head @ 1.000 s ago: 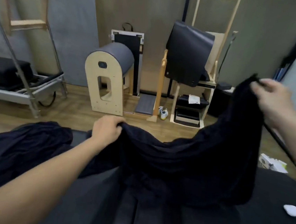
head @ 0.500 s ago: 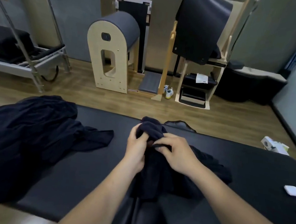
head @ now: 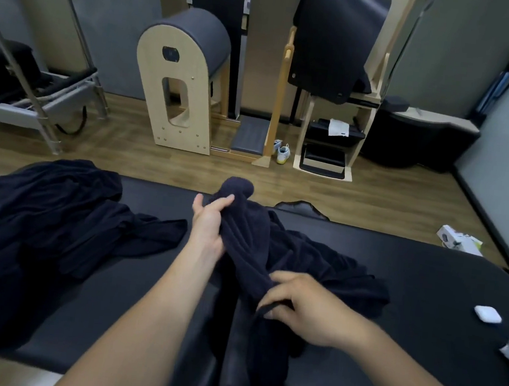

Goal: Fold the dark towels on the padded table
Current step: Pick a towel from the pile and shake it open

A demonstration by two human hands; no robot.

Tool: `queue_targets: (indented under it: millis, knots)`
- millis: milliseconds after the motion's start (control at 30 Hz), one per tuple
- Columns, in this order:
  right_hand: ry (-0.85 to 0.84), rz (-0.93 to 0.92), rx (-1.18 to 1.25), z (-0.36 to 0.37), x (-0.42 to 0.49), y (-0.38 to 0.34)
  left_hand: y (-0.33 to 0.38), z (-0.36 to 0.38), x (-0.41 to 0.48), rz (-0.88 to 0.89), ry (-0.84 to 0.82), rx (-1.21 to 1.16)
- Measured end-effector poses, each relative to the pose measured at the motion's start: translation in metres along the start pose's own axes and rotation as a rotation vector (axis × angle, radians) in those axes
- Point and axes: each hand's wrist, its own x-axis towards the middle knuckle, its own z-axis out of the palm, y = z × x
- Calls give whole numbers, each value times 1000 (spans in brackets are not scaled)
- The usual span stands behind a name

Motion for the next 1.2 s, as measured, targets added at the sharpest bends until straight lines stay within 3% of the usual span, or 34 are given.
queue_targets:
  millis: [100,167,267,367,500,633,800,967,1200]
  knots:
    - [268,98,183,-40,-5,8,10,3,-12,-33,-305,-84]
    - [483,125,434,-66,-7,7,5,7,-27,-65,-489,-30]
    - [504,98,600,-72,3,1,-18,19,-45,-103,-673,71]
    - [457,140,684,-52,12,6,-37,22,-58,-193,-631,152]
    - [413,171,967,-26,9,19,-51,8,-62,-389,-458,18]
    - [343,149,1142,-10,5,21,-60,5,-71,-483,-322,124]
    - [335,147,1072,-1,5,15,-59,6,-80,-533,-388,254]
    - [322,163,979,1,7,11,-60,2,-73,-603,-332,283]
    - [303,208,901,-3,9,11,-54,9,-71,-603,-286,539]
